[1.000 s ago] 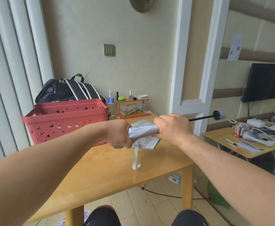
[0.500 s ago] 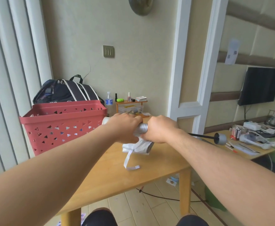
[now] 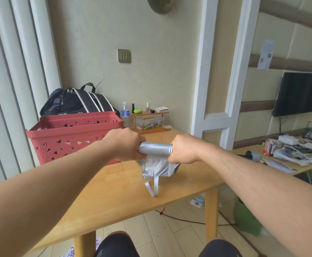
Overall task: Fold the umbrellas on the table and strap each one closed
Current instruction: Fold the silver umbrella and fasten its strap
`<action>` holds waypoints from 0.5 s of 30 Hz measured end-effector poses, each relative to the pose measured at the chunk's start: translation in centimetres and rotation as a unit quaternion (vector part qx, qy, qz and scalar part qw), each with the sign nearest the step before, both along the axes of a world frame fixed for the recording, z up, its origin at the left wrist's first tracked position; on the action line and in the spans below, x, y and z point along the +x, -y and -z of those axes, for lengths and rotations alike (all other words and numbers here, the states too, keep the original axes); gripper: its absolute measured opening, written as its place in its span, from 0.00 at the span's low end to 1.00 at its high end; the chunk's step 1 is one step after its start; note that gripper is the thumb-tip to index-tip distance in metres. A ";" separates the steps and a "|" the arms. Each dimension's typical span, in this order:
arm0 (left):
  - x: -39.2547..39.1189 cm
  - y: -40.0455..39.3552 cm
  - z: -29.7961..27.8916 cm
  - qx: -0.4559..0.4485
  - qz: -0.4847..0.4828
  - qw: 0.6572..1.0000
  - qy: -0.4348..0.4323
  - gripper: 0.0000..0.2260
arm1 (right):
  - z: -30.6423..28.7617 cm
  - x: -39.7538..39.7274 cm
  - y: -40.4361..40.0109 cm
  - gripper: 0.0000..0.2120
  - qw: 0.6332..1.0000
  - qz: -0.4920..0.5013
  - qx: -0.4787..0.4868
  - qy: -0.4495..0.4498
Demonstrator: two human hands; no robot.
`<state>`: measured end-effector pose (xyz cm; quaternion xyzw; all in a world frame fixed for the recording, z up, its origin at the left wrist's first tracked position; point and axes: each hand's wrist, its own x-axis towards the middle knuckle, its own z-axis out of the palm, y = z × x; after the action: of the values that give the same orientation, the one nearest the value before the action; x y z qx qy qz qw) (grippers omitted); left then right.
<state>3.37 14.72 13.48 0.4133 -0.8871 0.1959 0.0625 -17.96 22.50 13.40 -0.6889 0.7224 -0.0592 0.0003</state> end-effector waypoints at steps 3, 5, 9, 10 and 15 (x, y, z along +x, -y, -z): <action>-0.3 0.0 0.1 0.028 0.007 0.999 -0.025 0.09 | 0.3 -0.1 0.2 0.11 1.000 -0.002 -0.018 -0.008; -0.4 0.1 0.2 0.038 -0.002 0.999 -0.028 0.08 | 0.4 -0.4 0.2 0.14 0.998 0.001 -0.050 -0.032; -1.7 0.0 0.3 0.070 -0.035 0.996 -0.053 0.10 | 1.1 0.7 0.6 0.18 0.973 -0.050 -0.168 -0.147; -2.1 0.0 0.4 0.078 -0.036 0.994 -0.064 0.10 | 1.3 1.3 0.8 0.21 0.966 -0.070 -0.188 -0.162; -2.1 -0.2 0.4 0.133 -0.041 0.986 -0.095 0.11 | 1.6 0.2 2.0 0.25 0.957 -0.057 -0.205 -0.197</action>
<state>1.25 14.89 13.12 0.4709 -0.8774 0.0383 0.0833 -17.71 20.52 11.85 -0.7124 0.6396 -0.0689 -0.2804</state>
